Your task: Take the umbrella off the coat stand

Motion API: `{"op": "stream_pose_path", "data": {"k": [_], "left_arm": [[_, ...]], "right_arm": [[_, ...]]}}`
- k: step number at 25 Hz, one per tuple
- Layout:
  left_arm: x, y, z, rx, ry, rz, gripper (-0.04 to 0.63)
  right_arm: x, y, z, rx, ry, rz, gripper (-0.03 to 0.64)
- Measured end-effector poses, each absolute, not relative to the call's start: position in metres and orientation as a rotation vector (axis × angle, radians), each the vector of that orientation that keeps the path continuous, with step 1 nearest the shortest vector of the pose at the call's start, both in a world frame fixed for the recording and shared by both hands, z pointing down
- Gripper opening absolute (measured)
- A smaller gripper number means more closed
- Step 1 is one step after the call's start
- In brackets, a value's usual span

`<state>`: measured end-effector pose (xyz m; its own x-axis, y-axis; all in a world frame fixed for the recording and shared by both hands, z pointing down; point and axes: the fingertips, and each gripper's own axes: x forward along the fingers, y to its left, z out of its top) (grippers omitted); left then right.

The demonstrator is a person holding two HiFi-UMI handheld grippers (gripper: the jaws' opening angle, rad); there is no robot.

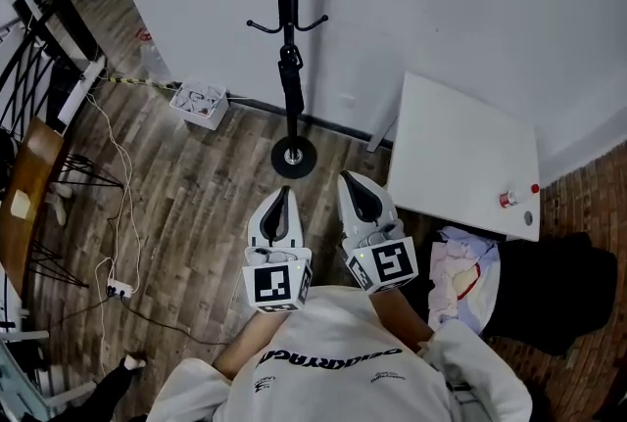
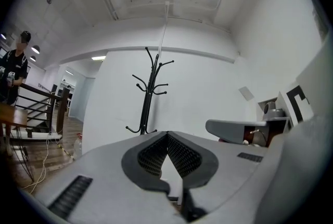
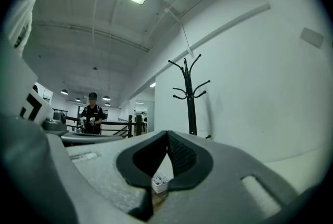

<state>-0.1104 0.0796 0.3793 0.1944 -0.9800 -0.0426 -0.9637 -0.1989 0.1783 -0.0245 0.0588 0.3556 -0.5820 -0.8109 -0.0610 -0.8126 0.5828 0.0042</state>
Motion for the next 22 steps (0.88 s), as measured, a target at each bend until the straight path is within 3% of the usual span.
{"op": "stream_pose_path", "data": {"k": [22], "left_arm": [[-0.074, -0.084, 0.403, 2.271, -1.975, -0.121, -0.003]], "right_arm": [[0.011, -0.107, 0.378, -1.385, 2.768, -0.031, -0.008]]}}
